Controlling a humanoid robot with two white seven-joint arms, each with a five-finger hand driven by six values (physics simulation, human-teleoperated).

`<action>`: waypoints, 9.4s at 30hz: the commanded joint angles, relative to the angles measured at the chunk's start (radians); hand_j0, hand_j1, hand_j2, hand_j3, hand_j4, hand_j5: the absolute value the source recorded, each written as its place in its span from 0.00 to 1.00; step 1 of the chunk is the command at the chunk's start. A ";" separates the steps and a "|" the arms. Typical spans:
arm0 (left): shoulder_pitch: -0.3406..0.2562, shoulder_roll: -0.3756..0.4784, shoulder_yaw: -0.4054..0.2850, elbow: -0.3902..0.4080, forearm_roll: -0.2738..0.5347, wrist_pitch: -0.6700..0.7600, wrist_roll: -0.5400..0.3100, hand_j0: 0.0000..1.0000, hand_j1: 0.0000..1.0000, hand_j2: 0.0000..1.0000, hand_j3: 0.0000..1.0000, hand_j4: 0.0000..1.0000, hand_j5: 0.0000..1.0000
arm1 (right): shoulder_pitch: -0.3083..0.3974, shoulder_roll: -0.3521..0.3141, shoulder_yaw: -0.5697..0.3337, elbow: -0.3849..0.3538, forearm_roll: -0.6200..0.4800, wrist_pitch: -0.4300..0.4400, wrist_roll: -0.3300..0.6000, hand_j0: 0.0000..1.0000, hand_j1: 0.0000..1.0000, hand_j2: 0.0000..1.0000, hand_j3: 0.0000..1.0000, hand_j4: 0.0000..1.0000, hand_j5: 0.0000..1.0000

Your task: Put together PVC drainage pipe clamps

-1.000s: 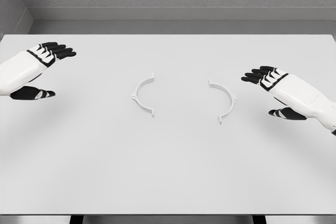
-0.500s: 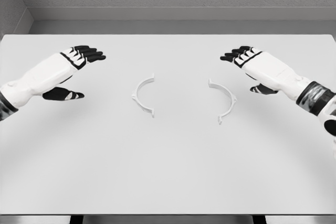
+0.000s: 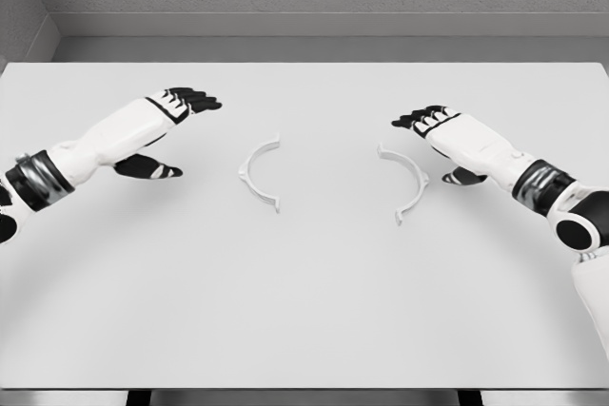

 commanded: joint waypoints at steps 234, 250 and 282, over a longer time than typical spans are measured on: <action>-0.295 -0.436 -0.152 0.523 -0.077 0.001 0.000 1.00 1.00 1.00 1.00 1.00 1.00 | 0.077 -0.090 -0.347 0.001 -0.241 -0.094 0.013 1.00 1.00 1.00 1.00 1.00 1.00; -0.244 -0.433 -0.158 0.489 -0.081 0.001 -0.001 1.00 1.00 1.00 1.00 1.00 1.00 | 0.077 -0.090 -0.347 0.002 -0.241 -0.094 0.013 1.00 1.00 1.00 1.00 1.00 1.00; -0.209 -0.428 -0.156 0.403 -0.091 0.001 -0.001 1.00 1.00 1.00 1.00 1.00 1.00 | 0.077 -0.090 -0.347 0.002 -0.241 -0.094 0.013 1.00 1.00 1.00 1.00 1.00 1.00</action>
